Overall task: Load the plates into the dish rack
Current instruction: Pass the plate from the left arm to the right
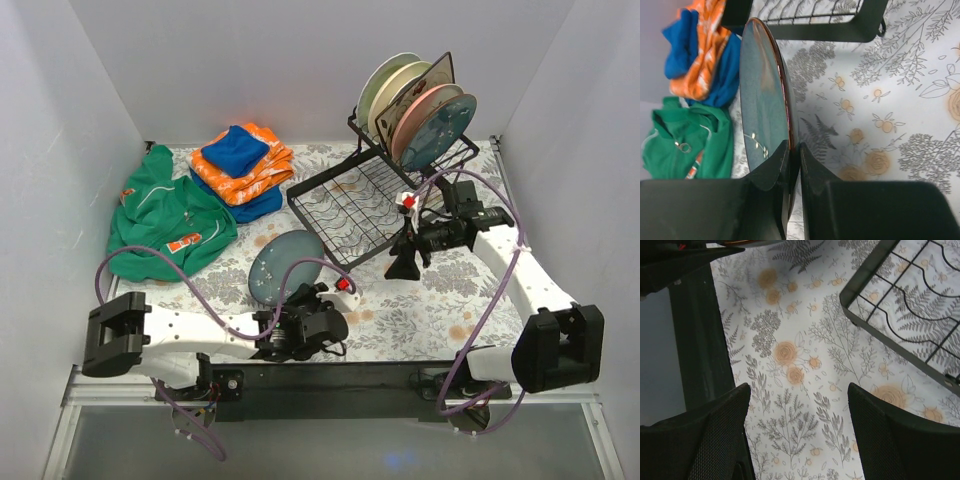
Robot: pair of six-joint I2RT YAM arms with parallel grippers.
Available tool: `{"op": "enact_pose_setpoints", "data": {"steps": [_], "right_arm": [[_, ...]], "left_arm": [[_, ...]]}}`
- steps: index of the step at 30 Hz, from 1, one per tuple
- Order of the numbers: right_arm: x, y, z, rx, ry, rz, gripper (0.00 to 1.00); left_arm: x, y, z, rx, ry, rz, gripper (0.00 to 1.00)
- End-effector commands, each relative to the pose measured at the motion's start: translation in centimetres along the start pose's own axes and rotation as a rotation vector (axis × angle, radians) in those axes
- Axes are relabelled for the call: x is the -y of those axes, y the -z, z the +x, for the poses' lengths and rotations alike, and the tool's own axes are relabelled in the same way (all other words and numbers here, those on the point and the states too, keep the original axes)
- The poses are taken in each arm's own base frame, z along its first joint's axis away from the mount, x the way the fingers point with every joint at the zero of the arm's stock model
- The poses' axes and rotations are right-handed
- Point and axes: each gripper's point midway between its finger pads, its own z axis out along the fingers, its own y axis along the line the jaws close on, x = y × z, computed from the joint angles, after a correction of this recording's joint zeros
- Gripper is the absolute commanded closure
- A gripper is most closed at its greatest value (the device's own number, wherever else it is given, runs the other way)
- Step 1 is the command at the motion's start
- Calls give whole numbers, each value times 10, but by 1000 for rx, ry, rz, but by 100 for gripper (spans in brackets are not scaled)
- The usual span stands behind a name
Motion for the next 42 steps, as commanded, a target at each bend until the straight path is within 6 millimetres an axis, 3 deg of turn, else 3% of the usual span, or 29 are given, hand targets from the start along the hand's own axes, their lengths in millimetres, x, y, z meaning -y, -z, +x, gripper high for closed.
{"op": "enact_pose_setpoints", "data": {"steps": [1, 2, 6, 10, 11, 13, 19, 23, 28, 31, 35, 40, 42], "right_arm": [[-8, -3, -41, 32, -19, -46, 16], [-5, -6, -42, 24, -37, -49, 16], [-3, -15, -64, 7, -37, -49, 16], [6, -21, -88, 5, -6, 25, 8], [4, -23, -95, 13, 9, 36, 2], [12, -22, -110, 45, 5, 107, 2], [18, -24, -143, 167, -88, 216, 2], [12, -29, -159, 227, -119, 239, 2], [-6, -17, -180, 290, -82, 206, 2], [-16, -16, -187, 313, -104, 176, 2], [-22, -44, -183, 281, -196, 184, 2], [-6, -63, -183, 295, -271, 298, 4], [-1, -64, -184, 310, -302, 334, 9]], "left_arm": [[-60, 20, -40, 162, -46, -195, 100], [-63, 22, -50, 203, -10, -201, 100], [-73, 26, -57, 258, -78, -235, 100], [-87, 31, -64, 317, -158, -296, 100], [-89, 32, -67, 332, -167, -300, 100], [-93, 35, -72, 356, -154, -311, 100], [-88, 34, -80, 384, -203, -302, 100], [-85, 33, -86, 399, -228, -296, 100], [-79, 30, -87, 404, -247, -279, 100], [-78, 28, -88, 403, -250, -276, 100], [-78, 27, -93, 412, -262, -283, 100], [-79, 27, -104, 428, -265, -296, 100], [-79, 28, -108, 435, -265, -299, 100]]}}
